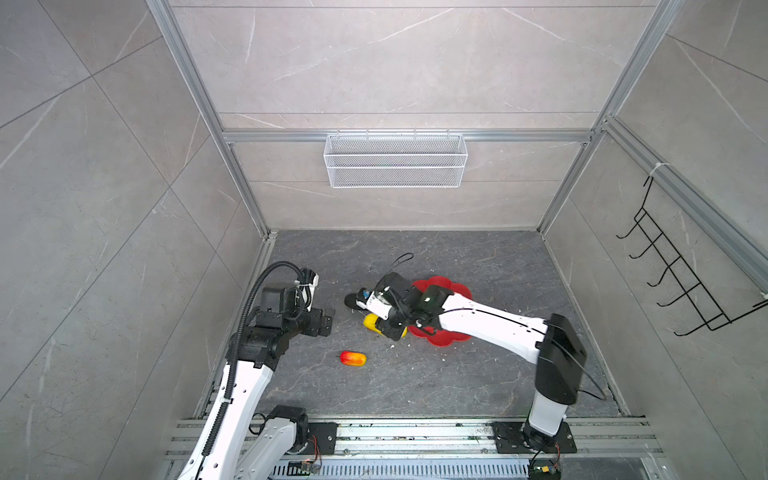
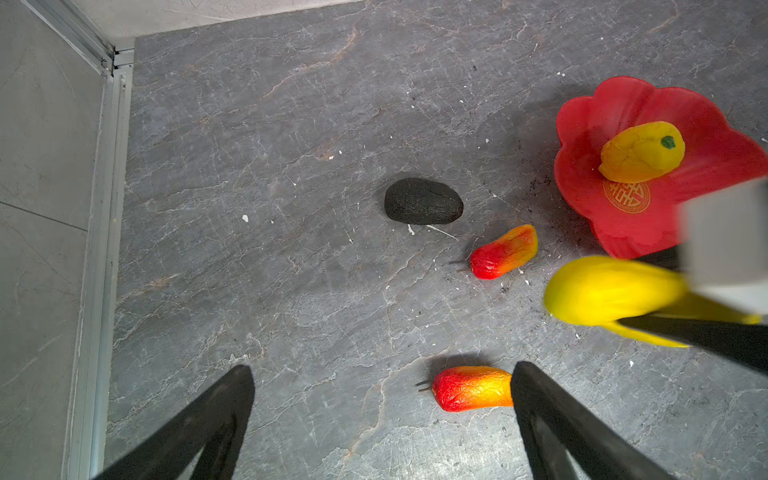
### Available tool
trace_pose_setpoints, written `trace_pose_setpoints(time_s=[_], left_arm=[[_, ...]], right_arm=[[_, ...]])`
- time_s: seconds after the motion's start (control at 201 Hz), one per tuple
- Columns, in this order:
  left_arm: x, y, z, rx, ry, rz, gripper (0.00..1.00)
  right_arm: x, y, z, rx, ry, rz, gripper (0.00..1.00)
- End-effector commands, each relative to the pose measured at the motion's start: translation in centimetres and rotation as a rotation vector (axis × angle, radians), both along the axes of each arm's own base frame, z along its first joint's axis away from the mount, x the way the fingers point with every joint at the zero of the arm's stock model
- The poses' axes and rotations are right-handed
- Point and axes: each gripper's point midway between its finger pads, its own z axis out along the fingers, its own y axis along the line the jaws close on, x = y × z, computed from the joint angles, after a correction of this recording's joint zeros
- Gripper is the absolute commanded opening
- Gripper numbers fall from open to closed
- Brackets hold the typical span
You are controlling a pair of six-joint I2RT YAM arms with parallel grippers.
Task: Place and organize the fake fruits in the fruit bowl
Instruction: 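Lower the yellow mango into the red bowl and open the right gripper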
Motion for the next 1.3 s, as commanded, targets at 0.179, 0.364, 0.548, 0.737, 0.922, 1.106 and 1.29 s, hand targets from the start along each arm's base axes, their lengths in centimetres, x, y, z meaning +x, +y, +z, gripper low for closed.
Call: trace_pose_setpoints(time_s=[0.179, 0.364, 0.548, 0.737, 0.922, 1.106, 1.29], left_arm=[[0.4, -0.5, 0.9, -0.021, -0.028, -0.021, 1.00], [0.4, -0.5, 1.0, -0.022, -0.029, -0.023, 1.00], [0.3, -0.6, 1.0, -0.026, -0.030, -0.027, 1.00], [0.3, -0.6, 1.1, -0.029, -0.031, -0.029, 1.00], [0.3, -0.6, 1.0, -0.029, -0.029, -0.030, 1.00], [0.4, -0.7, 0.9, -0.029, -0.027, -0.030, 1.00], [0.3, -0.7, 0.9, -0.028, -0.025, -0.038, 1.00]], right_arm=[[5.9, -14.2, 2.7, 0.132, -0.030, -0.549, 0.32], [7.5, -19.4, -1.0, 0.084, -0.009, -0.768, 0.32], [8.5, -21.6, -4.8, 0.042, 0.044, -0.862, 0.31], [9.6, -23.3, -6.7, 0.026, 0.061, -0.917, 0.30], [10.2, -23.1, -8.5, 0.032, 0.105, -0.919, 0.30], [10.9, -22.5, -10.1, 0.029, 0.137, -0.915, 0.34], [11.6, -22.3, -10.8, 0.019, 0.149, -0.913, 0.40]])
